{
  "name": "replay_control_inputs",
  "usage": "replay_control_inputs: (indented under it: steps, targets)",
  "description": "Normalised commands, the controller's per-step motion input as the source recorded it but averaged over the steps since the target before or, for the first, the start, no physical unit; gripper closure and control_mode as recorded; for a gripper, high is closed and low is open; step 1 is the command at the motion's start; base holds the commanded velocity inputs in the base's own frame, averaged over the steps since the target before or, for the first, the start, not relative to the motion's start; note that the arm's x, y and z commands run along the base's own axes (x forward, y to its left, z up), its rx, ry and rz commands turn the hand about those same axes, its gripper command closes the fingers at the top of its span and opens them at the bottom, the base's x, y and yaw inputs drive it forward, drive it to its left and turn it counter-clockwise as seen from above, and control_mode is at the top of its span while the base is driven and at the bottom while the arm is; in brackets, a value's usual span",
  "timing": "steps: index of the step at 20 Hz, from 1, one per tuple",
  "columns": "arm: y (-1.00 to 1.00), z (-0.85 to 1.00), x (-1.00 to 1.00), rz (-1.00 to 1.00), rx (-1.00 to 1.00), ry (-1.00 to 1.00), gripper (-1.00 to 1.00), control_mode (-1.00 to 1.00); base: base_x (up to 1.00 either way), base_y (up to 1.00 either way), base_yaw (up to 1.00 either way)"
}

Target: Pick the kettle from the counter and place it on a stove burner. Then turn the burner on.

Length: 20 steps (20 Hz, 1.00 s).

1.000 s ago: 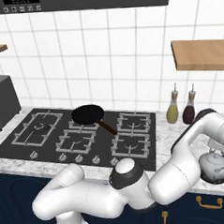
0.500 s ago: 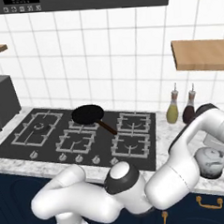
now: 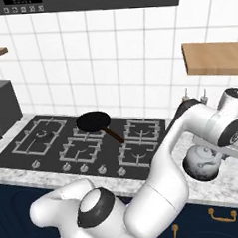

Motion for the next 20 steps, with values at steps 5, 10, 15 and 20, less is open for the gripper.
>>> replay_control_inputs:
  steps: [5, 10, 15, 20]
  targets:
    - [1.0, 0.43, -0.47, 0.0, -0.2, -0.11, 1.0, -1.0, 0.0, 0.0, 0.0]
    - [1.0, 0.42, -0.38, 0.0, -0.19, -0.15, 1.0, -1.0, 0.0, 0.0, 0.0]
    - [1.0, 0.43, -0.21, 0.0, -0.13, -0.18, 1.0, -1.0, 0.0, 0.0, 0.0]
    - [1.0, 0.44, -0.02, 0.0, -0.03, -0.19, 1.0, -1.0, 0.0, 0.0, 0.0]
